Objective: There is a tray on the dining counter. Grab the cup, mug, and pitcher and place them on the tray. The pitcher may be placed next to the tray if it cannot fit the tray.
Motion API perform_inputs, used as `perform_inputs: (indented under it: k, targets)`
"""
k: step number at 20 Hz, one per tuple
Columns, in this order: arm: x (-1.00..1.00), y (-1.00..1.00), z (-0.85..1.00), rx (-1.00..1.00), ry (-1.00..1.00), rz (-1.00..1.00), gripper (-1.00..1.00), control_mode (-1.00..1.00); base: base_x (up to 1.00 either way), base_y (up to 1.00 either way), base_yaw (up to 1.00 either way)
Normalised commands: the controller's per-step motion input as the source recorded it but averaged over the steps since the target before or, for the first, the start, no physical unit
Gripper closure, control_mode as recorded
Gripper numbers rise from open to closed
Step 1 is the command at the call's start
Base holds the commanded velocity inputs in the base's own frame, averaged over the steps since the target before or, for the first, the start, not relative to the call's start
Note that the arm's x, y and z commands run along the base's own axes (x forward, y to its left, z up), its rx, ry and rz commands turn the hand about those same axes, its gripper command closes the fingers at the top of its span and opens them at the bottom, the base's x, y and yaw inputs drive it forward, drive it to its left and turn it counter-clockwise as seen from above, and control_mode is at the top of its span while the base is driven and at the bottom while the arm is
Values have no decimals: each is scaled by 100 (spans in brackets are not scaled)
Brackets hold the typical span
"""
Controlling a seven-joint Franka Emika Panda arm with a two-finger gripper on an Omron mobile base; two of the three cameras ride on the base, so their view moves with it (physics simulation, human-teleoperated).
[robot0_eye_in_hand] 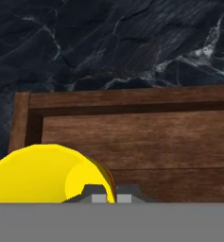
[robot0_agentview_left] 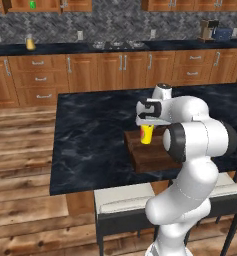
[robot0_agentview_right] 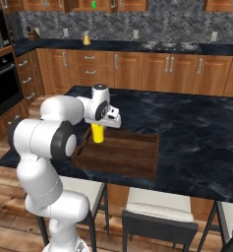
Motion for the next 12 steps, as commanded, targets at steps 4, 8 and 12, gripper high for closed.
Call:
perform_inputs:
  k: [4,8,12]
  targets:
    - [0,0,-34,0,2,0,100,-100,0,0,0]
    - [0,2,-30,0,0,0,100,-100,0,0,0]
    - [0,2,-18,0,0,0,100,-100,0,0,0]
